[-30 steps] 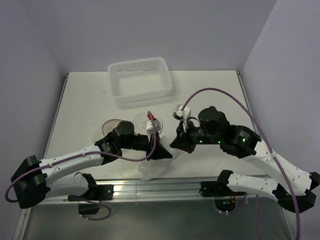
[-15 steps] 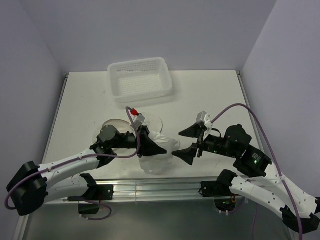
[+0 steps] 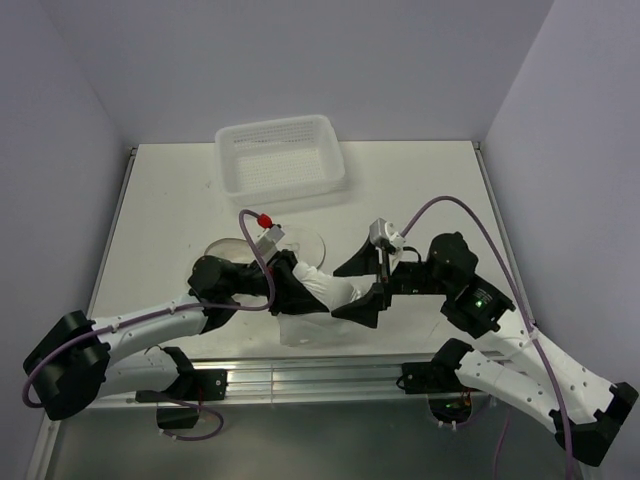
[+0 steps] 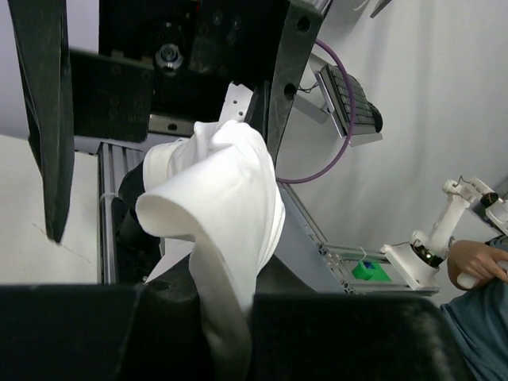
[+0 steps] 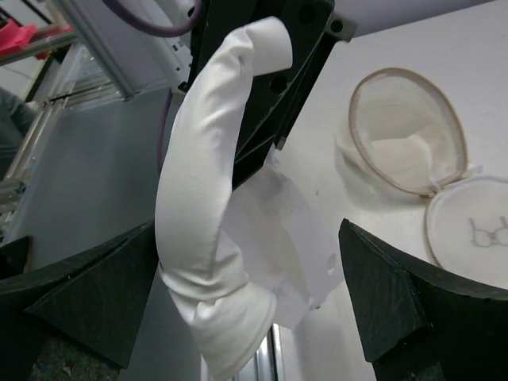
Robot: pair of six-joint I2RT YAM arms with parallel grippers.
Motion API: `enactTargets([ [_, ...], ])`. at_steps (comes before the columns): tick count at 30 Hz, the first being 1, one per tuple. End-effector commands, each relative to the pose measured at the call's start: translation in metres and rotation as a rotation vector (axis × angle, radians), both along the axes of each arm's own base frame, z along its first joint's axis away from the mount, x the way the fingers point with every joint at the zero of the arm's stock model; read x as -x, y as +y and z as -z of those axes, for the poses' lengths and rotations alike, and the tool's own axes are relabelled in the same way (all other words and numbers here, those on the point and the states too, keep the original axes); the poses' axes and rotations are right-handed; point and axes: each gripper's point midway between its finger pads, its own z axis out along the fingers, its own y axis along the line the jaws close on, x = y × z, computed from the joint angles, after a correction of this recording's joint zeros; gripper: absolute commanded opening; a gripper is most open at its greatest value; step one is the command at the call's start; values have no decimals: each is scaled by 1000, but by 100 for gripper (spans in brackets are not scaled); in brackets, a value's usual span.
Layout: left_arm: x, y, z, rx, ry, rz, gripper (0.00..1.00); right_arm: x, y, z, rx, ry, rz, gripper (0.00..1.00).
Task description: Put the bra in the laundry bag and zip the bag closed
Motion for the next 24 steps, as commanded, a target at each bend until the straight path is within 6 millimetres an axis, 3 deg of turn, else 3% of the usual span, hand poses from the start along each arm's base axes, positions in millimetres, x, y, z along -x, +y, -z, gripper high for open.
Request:
enactTargets([
  [1,-4,3,-25,80,-67,-62,0,20,9,-1,-24,6,-117,98],
  [10,-17,-7,-21,49,-50,-135,0,16,16,8,-46,53,-109,88],
  [14,-17,-17,-14,5,-43,-140,0,11,19,2,-71,46,-83,62],
  [17,-24,-17,-17,-1,-34,-190,19,7,20,5,-52,52,-67,39],
  [18,-26,-17,-18,-7,-33,-206,35,5,19,9,-38,61,-55,35],
  [19,-27,-16,-16,-28,-35,-219,42,3,19,11,-35,64,-41,25],
  [20,-31,-17,-21,-23,-34,-247,56,3,19,14,-33,70,-40,20],
  [24,-44,-11,-27,-35,-25,-349,81,2,19,22,-6,91,-29,5],
])
